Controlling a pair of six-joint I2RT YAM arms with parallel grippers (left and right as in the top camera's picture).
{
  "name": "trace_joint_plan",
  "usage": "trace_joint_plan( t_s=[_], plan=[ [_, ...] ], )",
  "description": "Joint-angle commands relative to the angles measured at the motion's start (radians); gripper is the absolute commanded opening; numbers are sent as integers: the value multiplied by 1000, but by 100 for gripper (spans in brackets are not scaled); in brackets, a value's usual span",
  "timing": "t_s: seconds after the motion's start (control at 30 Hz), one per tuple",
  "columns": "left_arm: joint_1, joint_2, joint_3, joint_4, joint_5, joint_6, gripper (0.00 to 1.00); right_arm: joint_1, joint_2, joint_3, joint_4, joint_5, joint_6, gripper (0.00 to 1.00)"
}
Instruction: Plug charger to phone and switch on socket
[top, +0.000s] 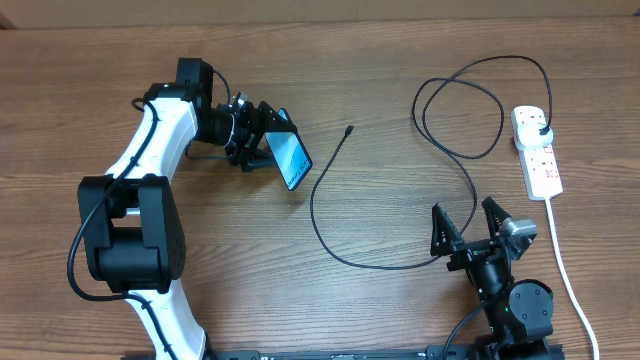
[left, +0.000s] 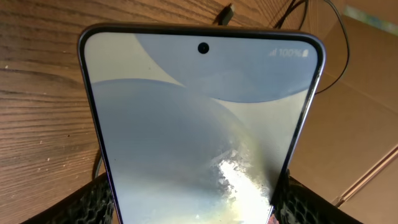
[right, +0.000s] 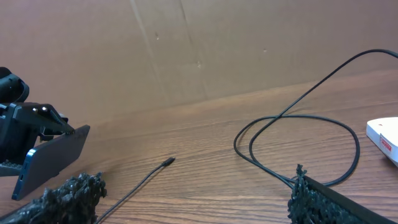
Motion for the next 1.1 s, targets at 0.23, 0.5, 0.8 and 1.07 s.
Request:
trace_joint_plan(
  t_s=[0.23, 0.5, 0.8, 1.07],
  plan=[
    [2, 5, 31, 2, 43, -59, 67, 8, -10, -11, 6, 9, -2, 100],
    [-8, 5, 31, -11, -444, -126, 57, 8, -10, -10, 6, 9, -2, 100],
    [-60, 5, 26, -37, -855, -102, 71, 8, -10, -11, 6, 9, -2, 100],
    [-114, 5, -27, -50, -1000, -84, 75, 8, -10, -11, 6, 9, -2, 100]
  ],
)
